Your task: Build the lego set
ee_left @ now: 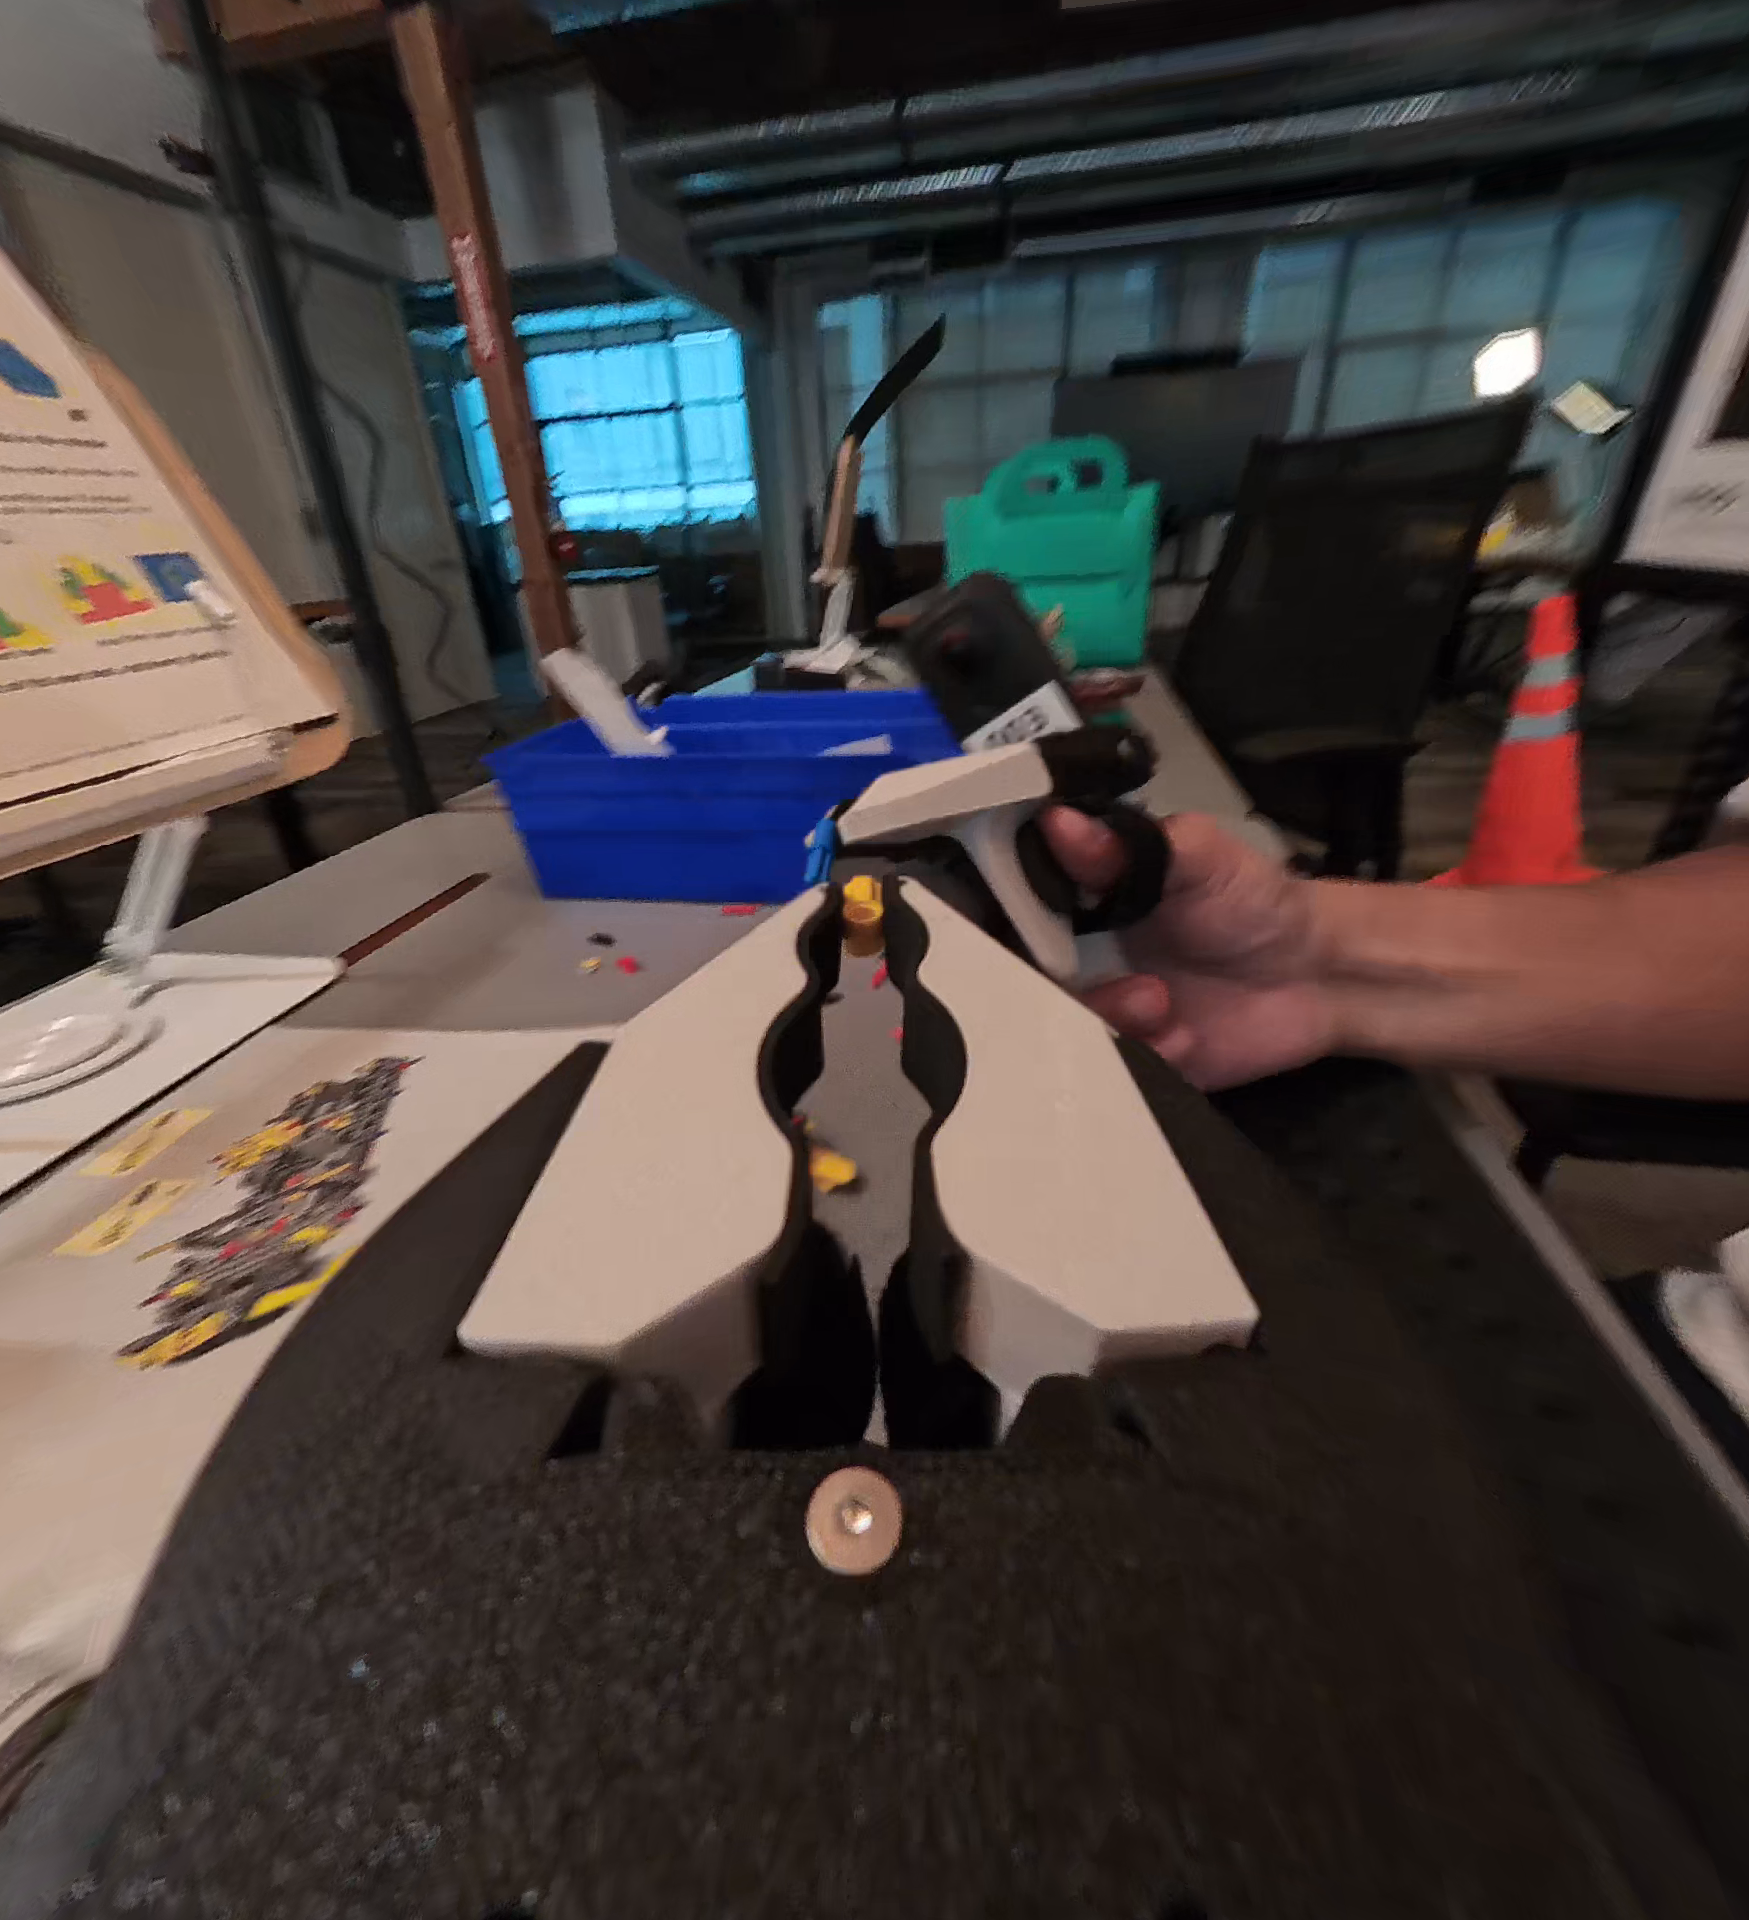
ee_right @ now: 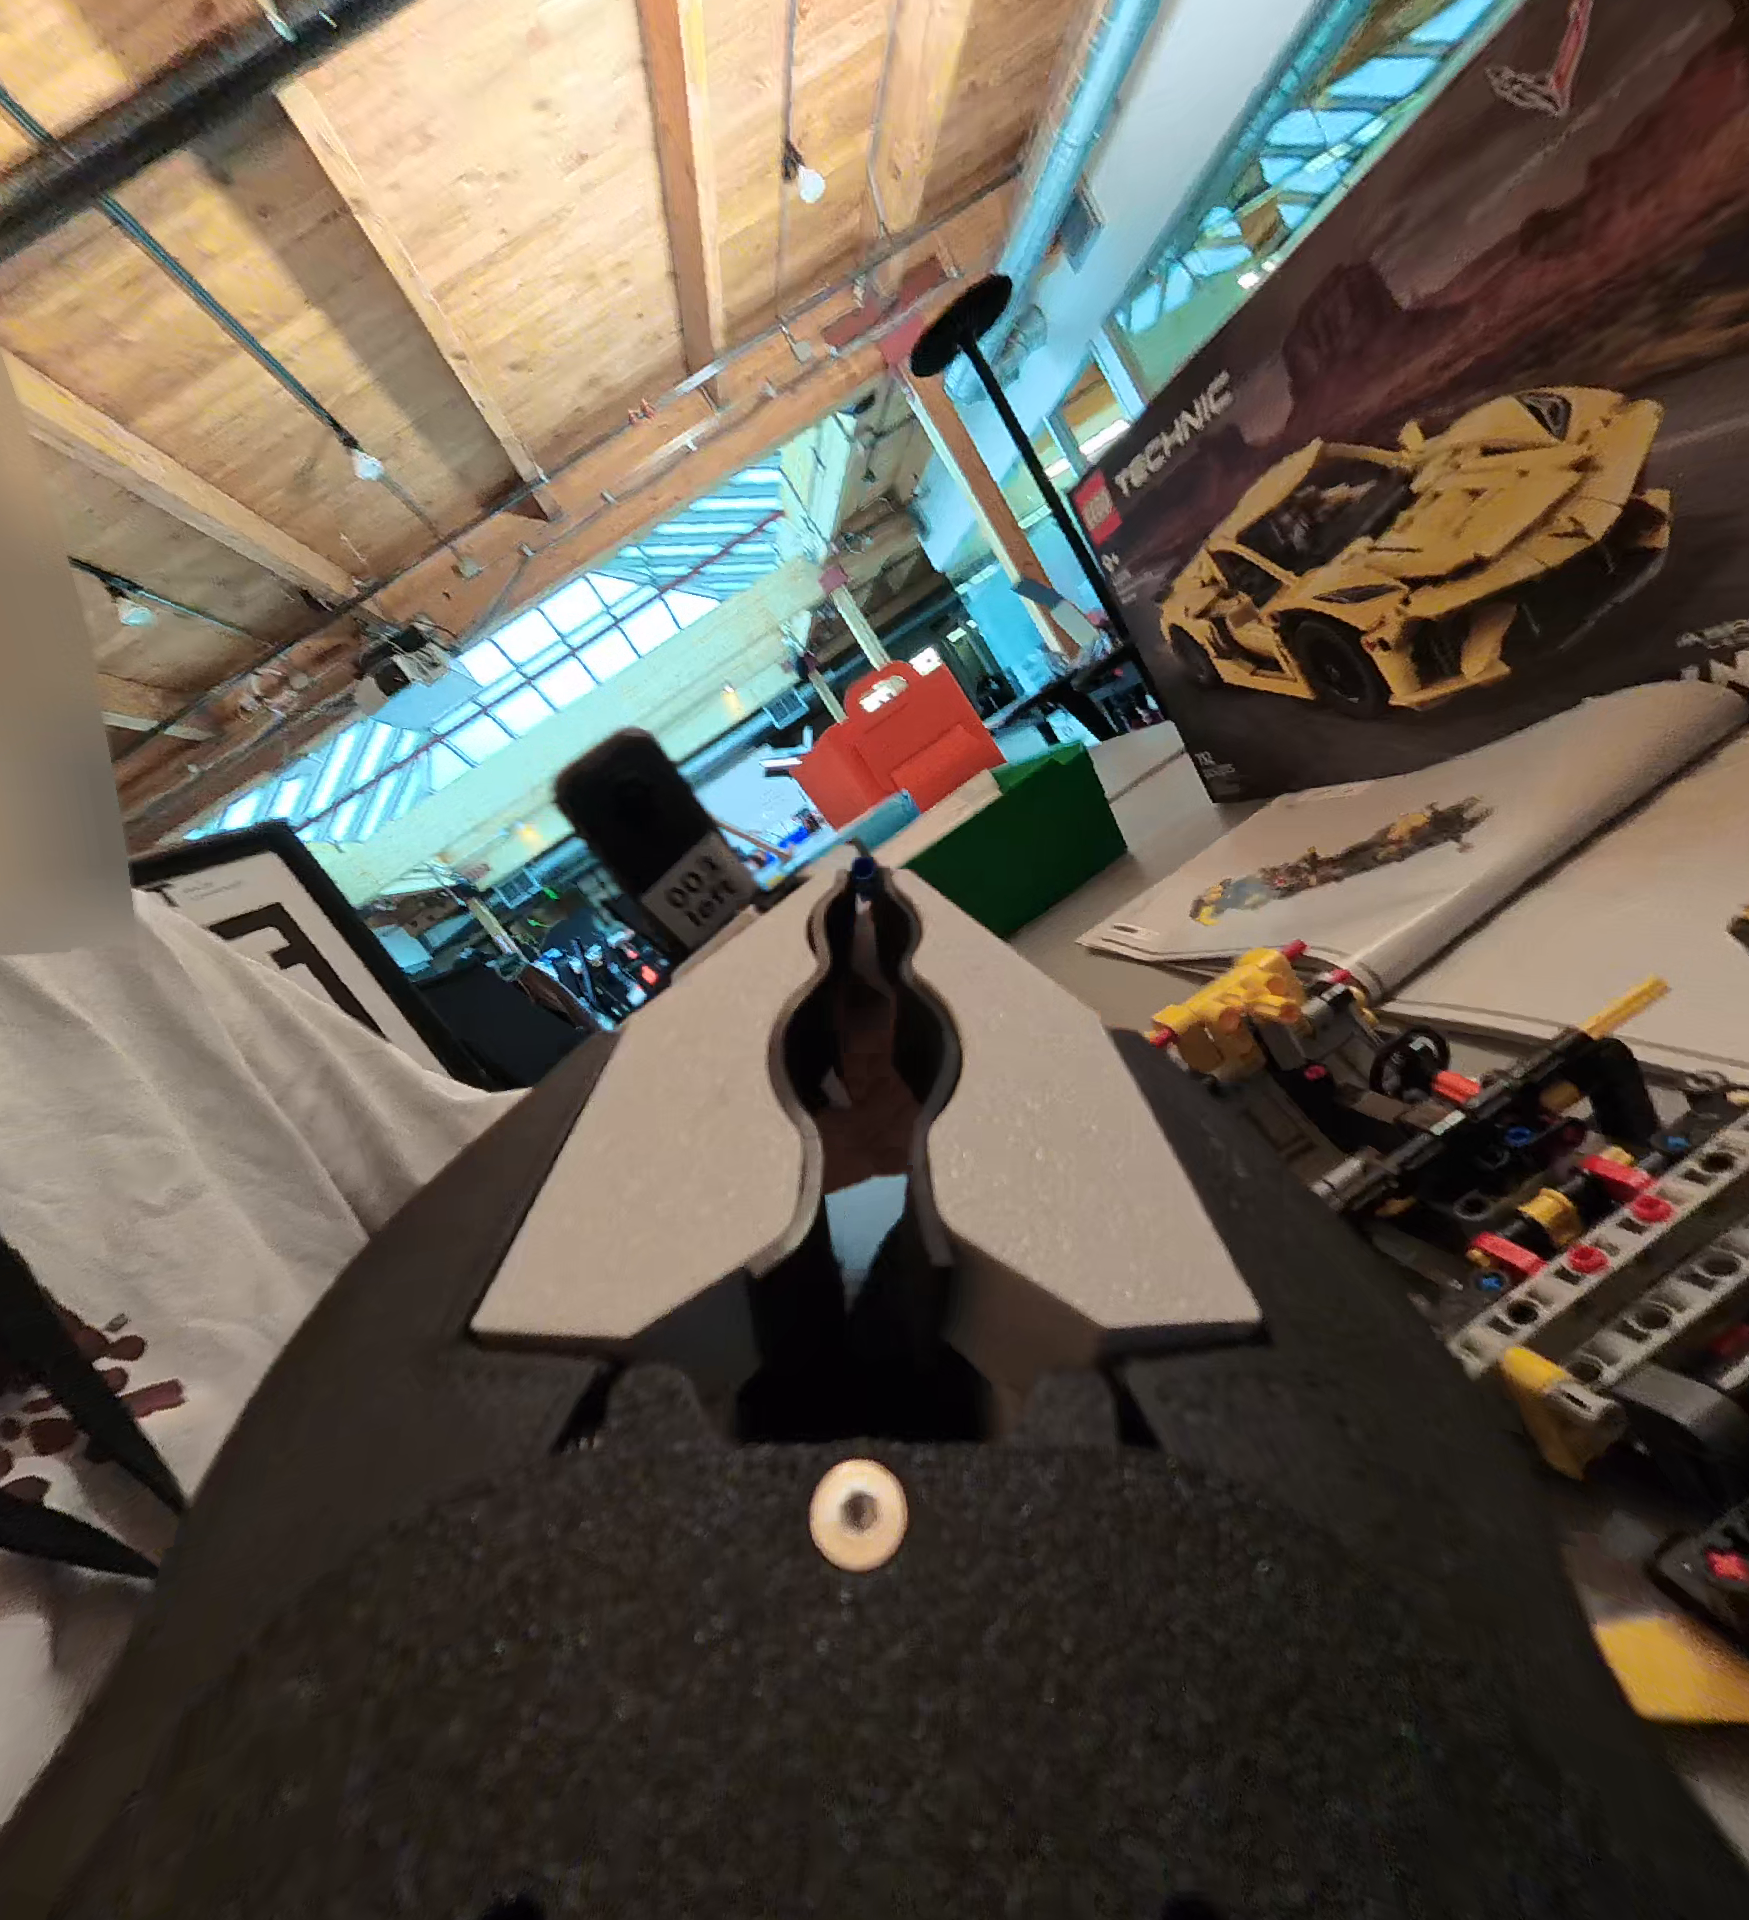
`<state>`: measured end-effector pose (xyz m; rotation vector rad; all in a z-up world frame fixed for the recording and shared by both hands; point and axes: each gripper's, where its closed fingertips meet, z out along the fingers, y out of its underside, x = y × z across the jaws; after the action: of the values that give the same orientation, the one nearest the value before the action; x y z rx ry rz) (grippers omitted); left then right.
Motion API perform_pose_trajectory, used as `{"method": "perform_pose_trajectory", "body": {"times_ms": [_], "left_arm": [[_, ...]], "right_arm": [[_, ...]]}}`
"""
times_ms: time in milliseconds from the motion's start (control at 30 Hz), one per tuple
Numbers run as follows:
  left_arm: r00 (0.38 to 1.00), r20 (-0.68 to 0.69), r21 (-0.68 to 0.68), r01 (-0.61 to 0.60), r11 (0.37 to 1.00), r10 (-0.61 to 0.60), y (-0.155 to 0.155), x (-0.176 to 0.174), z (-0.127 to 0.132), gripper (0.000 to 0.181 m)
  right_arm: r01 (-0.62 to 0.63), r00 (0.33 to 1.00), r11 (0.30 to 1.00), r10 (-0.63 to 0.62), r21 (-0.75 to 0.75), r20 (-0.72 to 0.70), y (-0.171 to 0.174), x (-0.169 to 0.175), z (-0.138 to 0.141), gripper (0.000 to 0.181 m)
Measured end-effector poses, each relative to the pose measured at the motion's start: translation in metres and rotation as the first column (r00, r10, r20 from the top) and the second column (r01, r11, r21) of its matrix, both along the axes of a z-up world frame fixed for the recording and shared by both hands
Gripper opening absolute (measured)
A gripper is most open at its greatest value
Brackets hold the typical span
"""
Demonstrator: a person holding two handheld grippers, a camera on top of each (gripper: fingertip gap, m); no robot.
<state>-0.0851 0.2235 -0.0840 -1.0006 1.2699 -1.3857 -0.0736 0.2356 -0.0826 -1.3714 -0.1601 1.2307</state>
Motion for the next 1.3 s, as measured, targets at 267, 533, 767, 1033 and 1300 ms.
{"method": "perform_pose_trajectory", "body": {"times_ms": [267, 533, 767, 1033, 1300], "left_arm": [[0.969, 0.193, -0.230, 0.196, 0.953, -0.153, -0.009, -0.013, 0.028, 0.007], [0.967, 0.179, -0.266, 0.227, 0.937, -0.183, -0.009, -0.013, 0.025, 0.007], [0.962, 0.178, -0.329, 0.259, 0.908, -0.209, -0.007, -0.013, 0.024, 0.007], [0.964, 0.123, -0.312, 0.264, 0.913, -0.236, -0.009, -0.011, 0.018, 0.007], [0.973, 0.054, -0.261, 0.230, 0.937, -0.224, -0.005, -0.008, 0.007, 0.007]], "right_arm": [[-0.062, 0.998, 0.988, 0.065, 0.141, -0.018, -0.018, -0.020, 0.026, 0.002], [-0.061, 0.998, 0.988, 0.062, 0.143, -0.001, -0.017, -0.020, 0.024, 0.002], [-0.083, 0.997, 0.989, 0.083, 0.124, 0.005, -0.017, -0.020, 0.019, 0.002], [-0.083, 0.996, 0.991, 0.080, 0.107, 0.028, -0.014, -0.023, 0.016, 0.001], [-0.081, 0.994, 0.993, 0.073, 0.090, 0.087, -0.014, -0.017, 0.010, 0.001]]}}
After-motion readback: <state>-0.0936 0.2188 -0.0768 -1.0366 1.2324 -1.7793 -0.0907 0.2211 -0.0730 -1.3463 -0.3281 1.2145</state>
